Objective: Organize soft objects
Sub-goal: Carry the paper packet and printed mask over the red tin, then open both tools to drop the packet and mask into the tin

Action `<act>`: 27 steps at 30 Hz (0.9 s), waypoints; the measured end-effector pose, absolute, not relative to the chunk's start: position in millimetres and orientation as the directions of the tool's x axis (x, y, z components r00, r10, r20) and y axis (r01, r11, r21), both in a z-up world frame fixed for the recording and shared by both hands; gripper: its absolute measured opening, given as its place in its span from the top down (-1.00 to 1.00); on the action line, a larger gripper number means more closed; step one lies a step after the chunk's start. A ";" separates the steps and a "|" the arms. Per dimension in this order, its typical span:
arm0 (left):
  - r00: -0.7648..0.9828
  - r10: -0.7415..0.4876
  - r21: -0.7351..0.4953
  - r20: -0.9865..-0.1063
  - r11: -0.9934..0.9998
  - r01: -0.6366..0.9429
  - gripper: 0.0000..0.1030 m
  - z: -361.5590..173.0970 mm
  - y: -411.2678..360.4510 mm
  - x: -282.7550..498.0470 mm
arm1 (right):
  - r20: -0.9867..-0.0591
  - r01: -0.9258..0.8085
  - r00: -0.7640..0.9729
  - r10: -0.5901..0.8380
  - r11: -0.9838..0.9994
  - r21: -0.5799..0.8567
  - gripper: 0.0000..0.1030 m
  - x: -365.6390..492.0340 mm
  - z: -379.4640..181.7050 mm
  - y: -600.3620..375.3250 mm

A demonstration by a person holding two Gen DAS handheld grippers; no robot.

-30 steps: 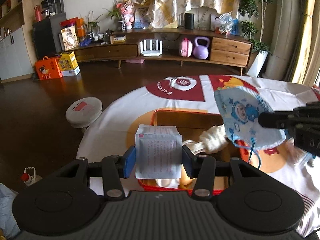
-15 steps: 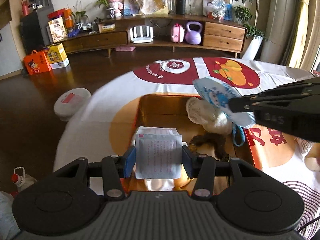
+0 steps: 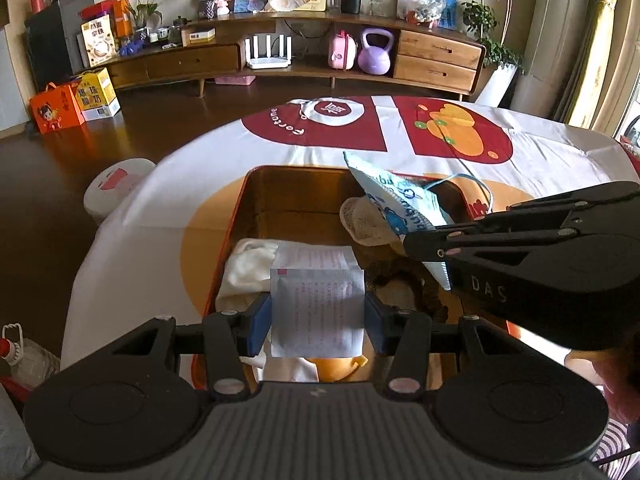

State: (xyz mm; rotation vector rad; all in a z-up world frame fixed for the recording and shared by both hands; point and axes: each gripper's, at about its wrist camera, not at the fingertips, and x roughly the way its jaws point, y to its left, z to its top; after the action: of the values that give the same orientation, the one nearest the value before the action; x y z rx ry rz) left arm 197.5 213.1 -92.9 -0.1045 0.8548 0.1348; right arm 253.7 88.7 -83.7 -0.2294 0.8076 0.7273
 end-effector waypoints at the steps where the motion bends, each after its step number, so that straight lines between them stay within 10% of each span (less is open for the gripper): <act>1: 0.645 0.074 -0.042 -0.760 0.986 -0.162 0.07 -94.7 213.4 197.2 | -0.729 -0.668 0.465 0.503 0.740 0.085 0.98 254.2 -84.6 88.6; 27: 0.649 0.029 -0.110 -0.760 0.979 -0.172 -0.20 -93.4 210.4 180.5 | -0.740 -0.692 0.435 0.513 0.716 0.090 0.46 236.3 -74.3 82.7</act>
State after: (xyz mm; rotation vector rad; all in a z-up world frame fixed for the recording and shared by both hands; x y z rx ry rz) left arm 180.5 210.4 -93.4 -0.1781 0.8582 0.1146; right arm 236.3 82.7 -74.3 -0.2413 0.8289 0.7593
